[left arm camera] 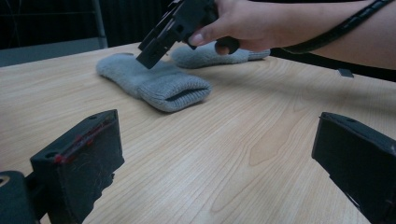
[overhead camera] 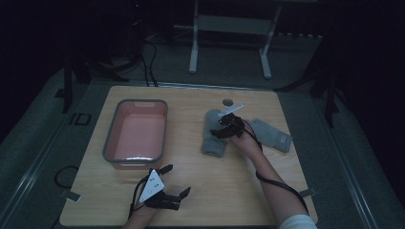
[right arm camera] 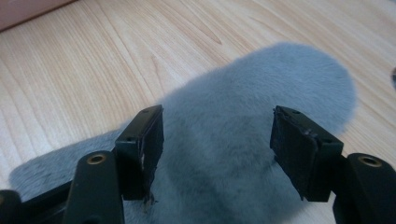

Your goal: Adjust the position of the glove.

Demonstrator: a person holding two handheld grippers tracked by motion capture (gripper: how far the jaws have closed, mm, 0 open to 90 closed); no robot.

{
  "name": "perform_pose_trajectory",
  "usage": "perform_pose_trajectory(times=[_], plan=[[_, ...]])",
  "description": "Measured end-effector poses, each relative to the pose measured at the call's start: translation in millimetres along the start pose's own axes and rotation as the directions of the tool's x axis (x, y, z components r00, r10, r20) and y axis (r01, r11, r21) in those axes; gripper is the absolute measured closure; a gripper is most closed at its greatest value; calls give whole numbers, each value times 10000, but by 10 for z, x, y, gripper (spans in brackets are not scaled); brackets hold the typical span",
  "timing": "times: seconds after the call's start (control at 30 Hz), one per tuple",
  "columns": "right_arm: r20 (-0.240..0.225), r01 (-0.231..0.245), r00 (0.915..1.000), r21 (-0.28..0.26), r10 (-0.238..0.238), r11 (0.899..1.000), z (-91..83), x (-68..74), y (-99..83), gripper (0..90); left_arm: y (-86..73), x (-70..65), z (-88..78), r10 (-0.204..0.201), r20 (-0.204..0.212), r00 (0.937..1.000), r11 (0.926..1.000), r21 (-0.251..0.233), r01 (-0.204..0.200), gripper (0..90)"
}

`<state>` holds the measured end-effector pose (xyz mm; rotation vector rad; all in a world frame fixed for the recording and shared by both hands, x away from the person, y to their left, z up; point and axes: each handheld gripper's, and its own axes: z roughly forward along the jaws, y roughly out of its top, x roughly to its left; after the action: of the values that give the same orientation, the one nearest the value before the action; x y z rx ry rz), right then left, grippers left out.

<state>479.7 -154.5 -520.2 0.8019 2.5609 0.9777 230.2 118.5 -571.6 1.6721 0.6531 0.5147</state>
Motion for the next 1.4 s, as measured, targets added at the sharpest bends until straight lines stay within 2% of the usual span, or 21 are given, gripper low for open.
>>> perform_pose_trajectory(times=[0.13, 0.27, 0.37, 0.53, 0.63, 0.73, 0.83, 0.93, 1.03, 1.13, 1.23, 1.4], plan=[[-192, -133, 9997, 358, 140, 9993, 108, -48, 27, 347, 1, -3, 2, 22, 4, 10000, 10000, 12, -22, 21], [-162, 37, 9999, 910, -22, 9958, 211, -59, 6, 384, 1, -5, 3, 30, 13, 10000, 10000, 14, -30, 21], [-172, 209, 9997, 944, -194, 9953, 232, -39, -7, 485, 1, -6, 3, 33, 20, 10000, 10000, 38, -33, 21], [-264, 165, 9996, 919, -141, 9956, 236, -48, -15, 618, 2, -6, 3, 20, 29, 10000, 10000, 42, -20, 21], [-241, 57, 9997, 831, -37, 9965, 215, -37, -4, 761, 2, -5, 4, 18, 28, 10000, 10000, 53, -19, 21], [-351, 60, 9994, 631, -38, 9980, 169, -19, 13, 813, 2, -3, 3, -3, 35, 10000, 10000, 41, 3, 21], [-509, 27, 9987, 425, -5, 9991, 92, 5, 36, 822, 1, 0, 3, -28, 35, 10000, 10000, 31, 27, 22], [-750, -201, 9970, 73, 206, 9998, -38, 27, 60, 823, 1, 0, 2, -28, 33, 10000, 10000, 25, 28, 21], [-832, 47, 9965, -55, -51, 10000, -188, 87, 81, 823, 1, -1, 2, -38, 26, 10000, 10000, 21, 38, 21], [-1110, -14, 9938, -151, -3, 9999, -335, 131, 76, 824, 1, 2, 3, -66, 10, 10000, 10000, 30, 66, 22], [-1363, -137, 9906, -474, 71, 9988, -502, 189, 48, 824, 2, 2, 2, -47, 3, 10000, 10000, 44, 47, 21], [-1292, 112, 9913, -969, -237, 9952, -784, 362, -36, 823, 2, 0, 5, -97, -25, 9999, 9999, 56, 97, 21]])
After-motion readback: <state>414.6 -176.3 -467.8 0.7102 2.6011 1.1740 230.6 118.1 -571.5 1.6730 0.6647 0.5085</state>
